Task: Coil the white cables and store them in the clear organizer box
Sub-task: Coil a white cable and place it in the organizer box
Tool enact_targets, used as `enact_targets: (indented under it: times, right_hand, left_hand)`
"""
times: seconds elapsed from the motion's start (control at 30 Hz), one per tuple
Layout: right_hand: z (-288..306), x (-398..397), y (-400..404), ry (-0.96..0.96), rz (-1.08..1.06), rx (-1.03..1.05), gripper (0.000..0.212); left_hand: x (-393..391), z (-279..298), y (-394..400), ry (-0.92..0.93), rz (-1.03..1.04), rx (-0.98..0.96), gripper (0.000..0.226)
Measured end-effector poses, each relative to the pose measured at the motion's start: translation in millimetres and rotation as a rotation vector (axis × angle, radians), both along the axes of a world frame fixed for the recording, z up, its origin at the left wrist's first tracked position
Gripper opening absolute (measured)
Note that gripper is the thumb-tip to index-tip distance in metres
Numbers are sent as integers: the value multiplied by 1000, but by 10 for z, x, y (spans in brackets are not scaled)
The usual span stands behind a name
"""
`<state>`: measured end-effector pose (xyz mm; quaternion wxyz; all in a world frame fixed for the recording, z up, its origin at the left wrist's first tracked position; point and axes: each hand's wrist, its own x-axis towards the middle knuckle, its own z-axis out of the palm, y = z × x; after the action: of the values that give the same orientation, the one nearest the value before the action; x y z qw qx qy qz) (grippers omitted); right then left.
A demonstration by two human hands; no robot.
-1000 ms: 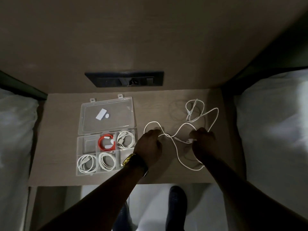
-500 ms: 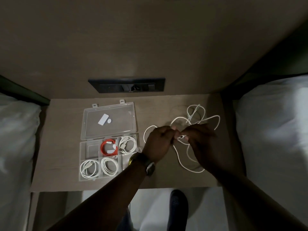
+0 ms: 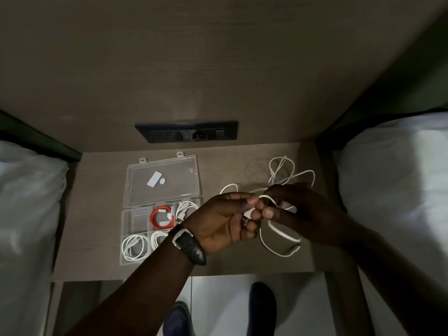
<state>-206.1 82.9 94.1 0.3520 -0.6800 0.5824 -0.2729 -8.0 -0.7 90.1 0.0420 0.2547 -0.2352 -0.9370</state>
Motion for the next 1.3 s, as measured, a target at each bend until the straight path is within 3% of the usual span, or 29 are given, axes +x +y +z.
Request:
enact_targets:
  times: [0.1, 0.2, 0.27, 0.37, 0.5, 0.57, 0.63, 0.7, 0.77, 0.87, 1.0, 1.07, 1.17, 1.3]
  right_hand:
    - [-50, 20, 86, -187, -41, 150, 30]
    - [-167, 157, 257, -293, -224, 223, 39]
    - [-253, 250, 413, -390, -379, 226, 42]
    - [-309, 324, 637, -225, -400, 136, 47]
    - [-163, 448, 641, 88, -200, 59, 23]
    - [-34, 525, 586, 145, -89, 17, 15]
    - [179, 531, 493, 189, 0, -65, 17]
    - [441, 455, 345, 227, -1, -167, 19]
    - [643, 314, 140, 245, -48, -292, 19]
    - [780, 112, -197, 233, -119, -402, 28]
    - [603, -1, -452, 134, -271, -378, 21]
    - [431, 5, -468, 128, -325, -326, 27]
    - [153, 130, -313, 185, -353, -269, 39]
    - [-12, 532, 107, 96, -242, -61, 34]
  left_hand:
    - [25, 109, 48, 224, 136, 192, 15]
    - [23, 277, 11, 293, 390, 215, 38]
    - [63, 387, -115, 335, 601, 218, 37]
    - [111, 496, -309, 331, 806, 138, 26]
    - [56, 447, -327, 232, 888, -5, 19]
    - [49, 366, -329, 121, 908, -174, 18]
    - [45, 291, -293, -125, 845, -527, 17]
    - [28, 228, -172, -346, 648, -907, 14]
    - [-13, 184, -9, -390, 435, -1055, 11]
    - [-47, 218, 201, -339, 356, -803, 15]
    - [-56, 417, 295, -23, 436, -251, 22]
    - [-42, 493, 277, 75, 450, -21, 27]
    - [-3, 541, 225, 148, 456, 150, 29]
    - [61, 516, 88, 181, 748, 215, 18]
